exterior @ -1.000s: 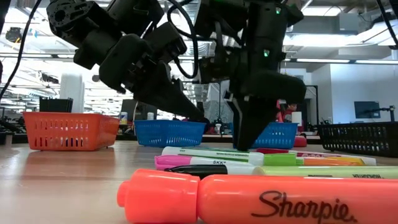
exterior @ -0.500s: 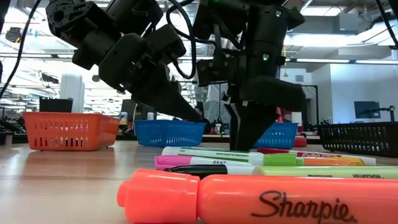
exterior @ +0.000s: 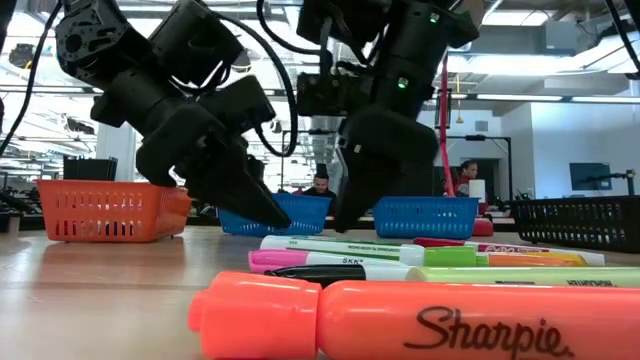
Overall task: Pick & Place Markers
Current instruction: Put the small light blue highlighter pen into the left blue bin
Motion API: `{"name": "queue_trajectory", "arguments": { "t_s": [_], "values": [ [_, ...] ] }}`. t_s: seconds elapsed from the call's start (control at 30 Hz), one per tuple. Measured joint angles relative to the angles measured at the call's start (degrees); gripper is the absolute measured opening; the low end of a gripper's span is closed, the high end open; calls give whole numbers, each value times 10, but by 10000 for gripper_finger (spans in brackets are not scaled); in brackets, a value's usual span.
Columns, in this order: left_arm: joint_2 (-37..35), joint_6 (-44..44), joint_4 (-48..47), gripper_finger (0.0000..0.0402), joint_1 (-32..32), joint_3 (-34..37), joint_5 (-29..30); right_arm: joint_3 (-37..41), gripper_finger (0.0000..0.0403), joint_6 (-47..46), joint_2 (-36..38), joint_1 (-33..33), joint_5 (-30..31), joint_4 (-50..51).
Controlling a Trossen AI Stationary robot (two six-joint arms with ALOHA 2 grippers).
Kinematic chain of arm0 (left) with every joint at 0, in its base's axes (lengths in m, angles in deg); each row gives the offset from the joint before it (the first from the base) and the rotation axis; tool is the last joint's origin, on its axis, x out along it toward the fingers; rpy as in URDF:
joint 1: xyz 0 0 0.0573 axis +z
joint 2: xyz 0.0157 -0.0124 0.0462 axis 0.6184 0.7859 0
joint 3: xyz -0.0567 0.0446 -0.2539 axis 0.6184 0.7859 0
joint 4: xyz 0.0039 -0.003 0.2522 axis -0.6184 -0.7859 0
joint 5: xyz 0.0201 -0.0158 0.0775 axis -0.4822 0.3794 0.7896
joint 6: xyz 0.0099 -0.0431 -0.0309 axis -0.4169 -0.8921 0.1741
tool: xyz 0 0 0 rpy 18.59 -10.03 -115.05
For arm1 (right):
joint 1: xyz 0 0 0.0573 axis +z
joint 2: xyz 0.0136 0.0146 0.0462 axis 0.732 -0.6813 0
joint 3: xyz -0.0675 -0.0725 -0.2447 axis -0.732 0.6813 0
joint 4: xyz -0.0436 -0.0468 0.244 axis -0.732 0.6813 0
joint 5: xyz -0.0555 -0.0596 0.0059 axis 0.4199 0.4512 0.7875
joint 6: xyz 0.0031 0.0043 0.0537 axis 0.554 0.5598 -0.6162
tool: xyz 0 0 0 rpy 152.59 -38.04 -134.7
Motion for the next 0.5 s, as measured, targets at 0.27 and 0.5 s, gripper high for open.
{"name": "queue_trajectory", "arguments": {
  "t_s": [0.27, 0.5],
  "values": [
    [8, -1, 30, 163, -8, 0, 0, 0, 120, 4, -3, -10, 1, -18],
    [81, 5, 77, 163, -11, -13, 11, 0, 120, 4, -3, -20, 1, -16]
  ]
}}
